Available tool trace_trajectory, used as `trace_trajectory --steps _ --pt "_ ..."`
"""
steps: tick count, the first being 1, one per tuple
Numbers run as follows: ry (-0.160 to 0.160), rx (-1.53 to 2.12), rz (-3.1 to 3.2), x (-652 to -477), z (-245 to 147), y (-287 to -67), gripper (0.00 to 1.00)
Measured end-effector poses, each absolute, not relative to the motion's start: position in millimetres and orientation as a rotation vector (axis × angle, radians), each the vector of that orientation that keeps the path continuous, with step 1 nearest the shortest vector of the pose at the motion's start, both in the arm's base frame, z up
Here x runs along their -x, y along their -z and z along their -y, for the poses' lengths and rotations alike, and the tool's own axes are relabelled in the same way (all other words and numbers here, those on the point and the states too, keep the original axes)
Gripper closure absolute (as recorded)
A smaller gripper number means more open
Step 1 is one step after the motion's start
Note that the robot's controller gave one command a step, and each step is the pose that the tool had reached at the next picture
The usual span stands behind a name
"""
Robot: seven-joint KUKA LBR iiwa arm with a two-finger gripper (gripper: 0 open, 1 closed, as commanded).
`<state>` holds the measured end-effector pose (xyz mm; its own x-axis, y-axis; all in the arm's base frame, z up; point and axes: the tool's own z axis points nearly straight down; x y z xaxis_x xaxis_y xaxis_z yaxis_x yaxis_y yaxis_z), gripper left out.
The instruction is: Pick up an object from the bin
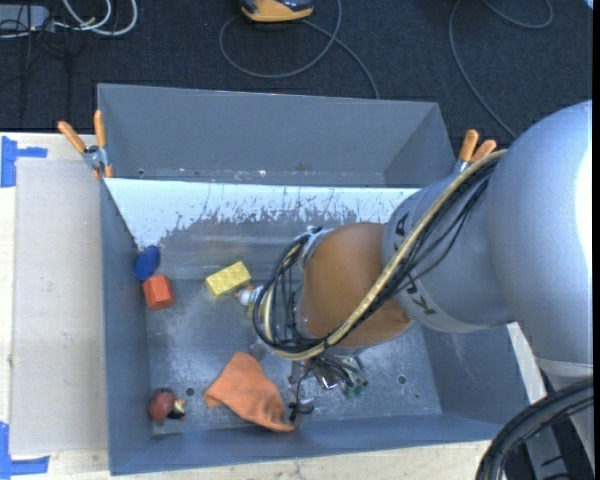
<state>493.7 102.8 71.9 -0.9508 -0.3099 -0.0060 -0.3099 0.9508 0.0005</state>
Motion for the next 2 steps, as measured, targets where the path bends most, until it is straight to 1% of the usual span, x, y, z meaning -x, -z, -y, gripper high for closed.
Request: trace_trajectory --steps 1,2 --pt "0.0 0.454 -3.103 -495.8 -120.3 -71.0 0.0" --pt "0.0 -0.054 -3.139 -494.3 -147.9 -71.3 0.0"
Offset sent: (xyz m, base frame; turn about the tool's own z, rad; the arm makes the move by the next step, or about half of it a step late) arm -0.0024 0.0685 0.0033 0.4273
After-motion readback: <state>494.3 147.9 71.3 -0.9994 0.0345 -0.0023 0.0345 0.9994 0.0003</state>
